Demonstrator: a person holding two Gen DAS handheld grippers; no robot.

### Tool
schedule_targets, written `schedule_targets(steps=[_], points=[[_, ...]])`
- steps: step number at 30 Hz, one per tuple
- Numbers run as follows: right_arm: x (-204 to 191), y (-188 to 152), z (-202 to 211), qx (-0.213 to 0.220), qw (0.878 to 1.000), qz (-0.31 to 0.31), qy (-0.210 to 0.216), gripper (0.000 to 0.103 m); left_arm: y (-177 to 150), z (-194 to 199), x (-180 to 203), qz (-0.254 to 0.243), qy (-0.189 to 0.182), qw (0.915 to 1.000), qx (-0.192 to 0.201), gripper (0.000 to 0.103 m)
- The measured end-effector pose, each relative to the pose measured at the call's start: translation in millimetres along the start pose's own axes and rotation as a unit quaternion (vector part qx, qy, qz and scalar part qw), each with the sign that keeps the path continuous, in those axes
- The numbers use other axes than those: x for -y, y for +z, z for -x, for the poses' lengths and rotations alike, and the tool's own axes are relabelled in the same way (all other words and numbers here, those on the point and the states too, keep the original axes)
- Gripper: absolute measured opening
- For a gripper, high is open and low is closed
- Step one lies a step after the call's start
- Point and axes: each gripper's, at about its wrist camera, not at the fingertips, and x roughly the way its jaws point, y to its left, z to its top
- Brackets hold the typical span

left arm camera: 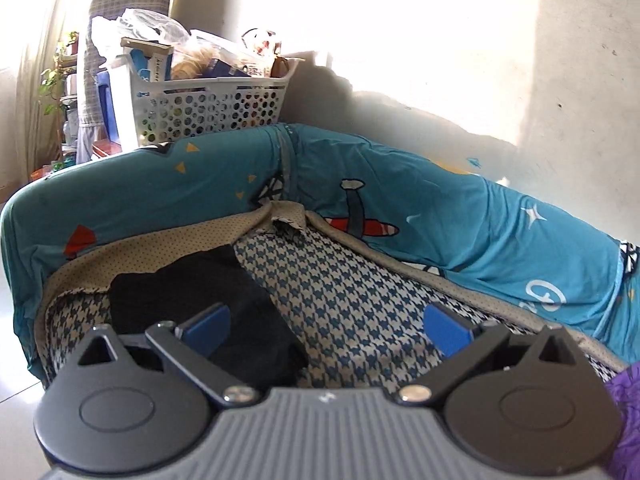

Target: Fold clothes

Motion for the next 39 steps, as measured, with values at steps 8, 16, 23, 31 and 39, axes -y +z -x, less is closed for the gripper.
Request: schedule_targets(steps=[8, 16, 23, 31, 39], points=[[-22.8, 14.0, 28.7, 0.008, 0.997, 0.06, 0.042, 0.049, -17.8, -5.2, 29.9, -0.057, -0.062, 0.9958, -0.034, 0.103], [-13.6, 4.5, 16.1, -0.006, 0.999, 0.037, -0.004, 0.062, -40.0, -13.9, 57.7, -0.097, -0.098, 0.987, -0.083, 0.103], [-19.1, -17.0, -16.2, -0.067, 0.996, 0.054, -0.011, 0.058, -48.4, -20.4, 64.5, -0.09, -0.109, 0.9836, -0.112, 0.103], [-34.0, -41.3, -41.6, -0.132, 0.986, 0.106, 0.014, 0.016, -55.4, -24.9, 70.1, -0.105, -0.107, 0.9807, -0.125, 0.103], [-52.8, -72.3, -46.6, -0.227, 0.951, 0.202, 0.059, 0.023, -67.6, -41.2, 69.4, -0.114, -0.094, 0.9764, -0.157, 0.103]])
